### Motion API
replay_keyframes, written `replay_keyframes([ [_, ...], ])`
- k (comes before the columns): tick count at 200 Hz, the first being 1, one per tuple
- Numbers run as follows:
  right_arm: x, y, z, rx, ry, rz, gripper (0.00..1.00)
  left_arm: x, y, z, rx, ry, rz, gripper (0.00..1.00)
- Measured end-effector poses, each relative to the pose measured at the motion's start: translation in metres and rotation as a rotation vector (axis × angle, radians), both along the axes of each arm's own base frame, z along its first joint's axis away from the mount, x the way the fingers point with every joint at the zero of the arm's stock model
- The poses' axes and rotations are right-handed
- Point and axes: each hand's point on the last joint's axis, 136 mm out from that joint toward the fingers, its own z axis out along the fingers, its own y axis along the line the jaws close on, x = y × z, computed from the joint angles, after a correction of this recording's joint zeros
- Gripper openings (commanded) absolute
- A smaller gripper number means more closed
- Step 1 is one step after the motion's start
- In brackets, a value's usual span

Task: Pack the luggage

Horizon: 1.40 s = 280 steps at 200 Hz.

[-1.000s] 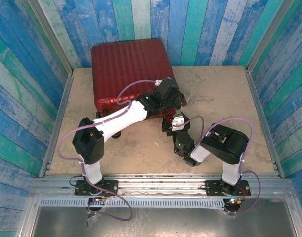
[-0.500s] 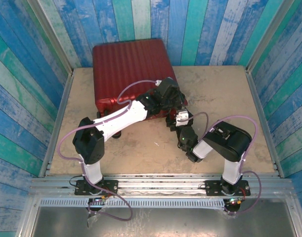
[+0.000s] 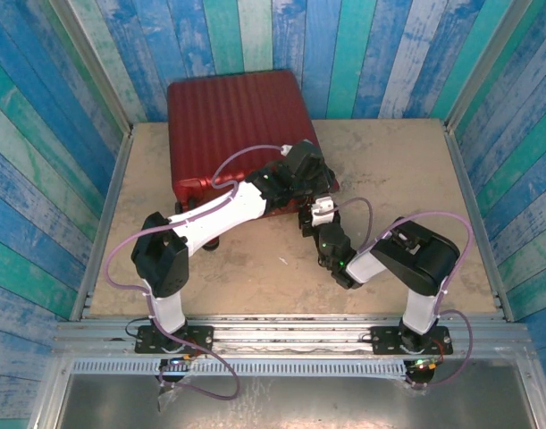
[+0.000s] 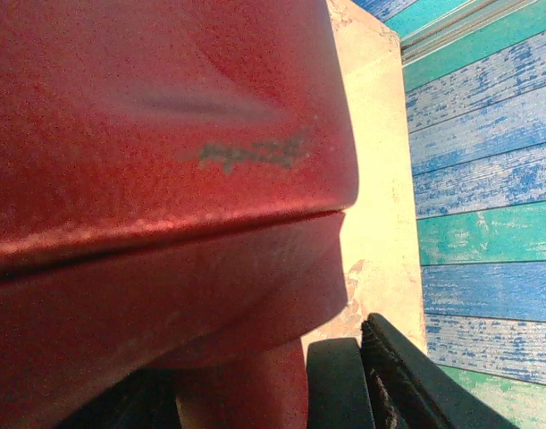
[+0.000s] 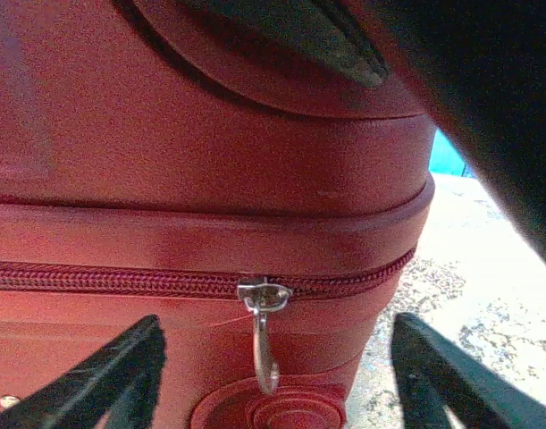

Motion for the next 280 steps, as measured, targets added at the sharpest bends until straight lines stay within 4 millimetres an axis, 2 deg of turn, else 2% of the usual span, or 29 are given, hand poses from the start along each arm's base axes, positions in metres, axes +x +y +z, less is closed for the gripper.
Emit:
replay_keyframes([
  [47, 0.005, -0.002, 0.005, 0.009, -0.005, -0.041, 0.26, 0.0, 0.0, 0.0, -0.003, -0.001, 0.0, 0.0],
  [64, 0.004, -0.001, 0.004, 0.009, 0.0, -0.036, 0.06, 0.0, 0.0, -0.001, -0.005, -0.005, -0.002, 0.0],
  [72, 0.003, 0.0, 0.003, 0.001, 0.009, -0.031, 0.01, 0.001, 0.0, -0.001, -0.006, -0.007, -0.002, 0.0],
  [122, -0.01, -0.003, 0.005, -0.075, 0.054, 0.016, 0.01, -0.007, 0.004, 0.003, -0.019, -0.028, -0.011, 0.0],
  [147, -0.019, 0.002, 0.009, -0.127, 0.056, 0.079, 0.01, -0.015, 0.013, 0.01, -0.024, -0.057, -0.009, 0.0],
  [205, -0.04, 0.033, 0.018, -0.276, 0.019, 0.324, 0.0, -0.034, 0.059, 0.023, -0.043, -0.138, 0.016, 0.0],
  [231, -0.055, 0.041, 0.002, -0.375, 0.068, 0.442, 0.0, -0.048, 0.08, 0.02, 0.021, -0.189, -0.022, 0.0],
  [242, -0.058, 0.038, -0.006, -0.402, 0.107, 0.45, 0.0, -0.055, 0.09, 0.02, 0.054, -0.208, -0.041, 0.0],
  [251, -0.051, 0.026, -0.007, -0.398, 0.135, 0.409, 0.0, -0.064, 0.101, 0.016, 0.092, -0.21, -0.059, 0.0],
  [266, -0.035, 0.006, 0.005, -0.37, 0.141, 0.319, 0.0, -0.079, 0.118, 0.015, 0.133, -0.217, -0.08, 0.0],
  [280, -0.031, -0.001, 0.018, -0.328, 0.13, 0.285, 0.0, -0.088, 0.13, 0.011, 0.169, -0.216, -0.088, 0.0],
])
